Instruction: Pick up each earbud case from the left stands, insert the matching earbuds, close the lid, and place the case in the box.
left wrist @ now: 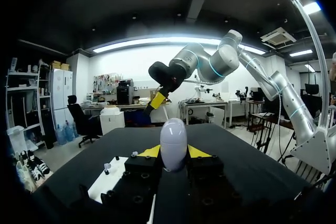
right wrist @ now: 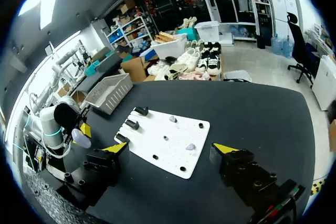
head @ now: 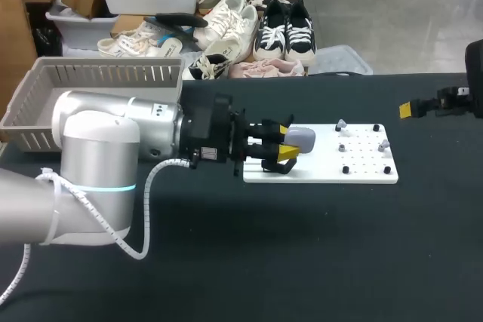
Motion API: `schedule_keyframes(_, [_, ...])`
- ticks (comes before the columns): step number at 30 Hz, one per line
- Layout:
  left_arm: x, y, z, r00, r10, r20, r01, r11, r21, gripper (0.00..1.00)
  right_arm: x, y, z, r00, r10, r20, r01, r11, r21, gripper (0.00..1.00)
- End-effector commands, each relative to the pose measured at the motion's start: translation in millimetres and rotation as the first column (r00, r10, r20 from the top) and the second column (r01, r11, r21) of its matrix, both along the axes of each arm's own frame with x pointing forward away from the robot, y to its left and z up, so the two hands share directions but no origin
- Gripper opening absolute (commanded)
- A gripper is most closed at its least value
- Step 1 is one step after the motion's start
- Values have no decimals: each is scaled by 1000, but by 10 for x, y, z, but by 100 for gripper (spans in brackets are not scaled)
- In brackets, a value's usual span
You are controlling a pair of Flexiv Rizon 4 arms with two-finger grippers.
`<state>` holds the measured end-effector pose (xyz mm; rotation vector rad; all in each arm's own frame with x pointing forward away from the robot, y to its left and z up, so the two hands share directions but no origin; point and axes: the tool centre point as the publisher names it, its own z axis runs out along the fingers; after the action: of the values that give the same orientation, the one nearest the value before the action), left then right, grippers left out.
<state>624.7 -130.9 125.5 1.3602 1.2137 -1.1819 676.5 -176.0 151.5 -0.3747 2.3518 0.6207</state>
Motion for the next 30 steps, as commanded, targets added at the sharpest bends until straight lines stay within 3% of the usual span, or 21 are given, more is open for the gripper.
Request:
schedule_keyframes(1, [67, -75, -66, 1000, -11, 2, 11, 1000, -16, 0, -303, -10, 103, 1000, 2, 28, -2, 1000, -4, 100])
schedule_keyframes(8, [109, -117, -113, 1000, 4, 5, -3, 998, -55, 0, -564, 139, 202, 996, 62, 68, -60, 998, -32, 100])
schedule_keyframes(17, [124, -178, -146, 1000, 10, 15, -9, 998, -69, 0, -758, 498, 314, 983, 152, 102, -146, 987, -64, 100])
schedule_keyframes(30, [148, -209, -187, 1000, 6, 8, -6, 998, -67, 0, -884, 928, 130, 964, 257, 71, -242, 955, -174, 100])
